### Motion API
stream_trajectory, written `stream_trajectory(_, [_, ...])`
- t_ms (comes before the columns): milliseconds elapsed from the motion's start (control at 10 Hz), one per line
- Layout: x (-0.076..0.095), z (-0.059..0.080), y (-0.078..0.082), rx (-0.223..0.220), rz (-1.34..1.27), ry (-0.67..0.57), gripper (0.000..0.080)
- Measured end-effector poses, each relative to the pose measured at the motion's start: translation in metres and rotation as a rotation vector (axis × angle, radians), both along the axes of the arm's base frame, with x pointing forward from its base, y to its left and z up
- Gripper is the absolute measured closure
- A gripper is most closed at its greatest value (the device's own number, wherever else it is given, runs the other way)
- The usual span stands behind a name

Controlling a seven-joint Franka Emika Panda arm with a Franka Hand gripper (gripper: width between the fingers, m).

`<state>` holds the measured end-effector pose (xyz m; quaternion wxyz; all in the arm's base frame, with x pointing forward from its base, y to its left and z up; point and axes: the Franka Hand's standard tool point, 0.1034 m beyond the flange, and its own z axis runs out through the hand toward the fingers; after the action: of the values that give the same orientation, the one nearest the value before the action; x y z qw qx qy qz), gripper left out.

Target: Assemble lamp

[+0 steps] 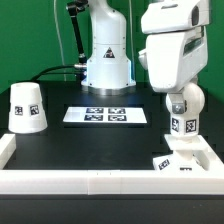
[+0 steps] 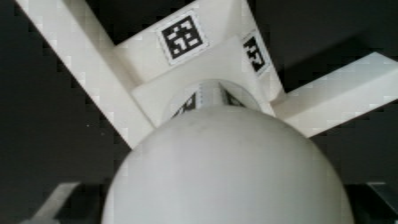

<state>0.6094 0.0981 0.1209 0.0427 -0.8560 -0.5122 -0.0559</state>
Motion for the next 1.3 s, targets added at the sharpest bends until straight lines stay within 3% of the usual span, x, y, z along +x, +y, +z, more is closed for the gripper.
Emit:
stream_trajectory(200, [-0.0001,0.0000,-0.0006,0.003,-0.032,0.002,0.0223])
stream_trajectory(500, [0.0000,0.0001,0.0018,0.031,-0.439,0.037,0.0222])
stream_trajectory(1300, [0.0003,-0.0004,-0.0036,0.069,-1.036,0.120,0.0220])
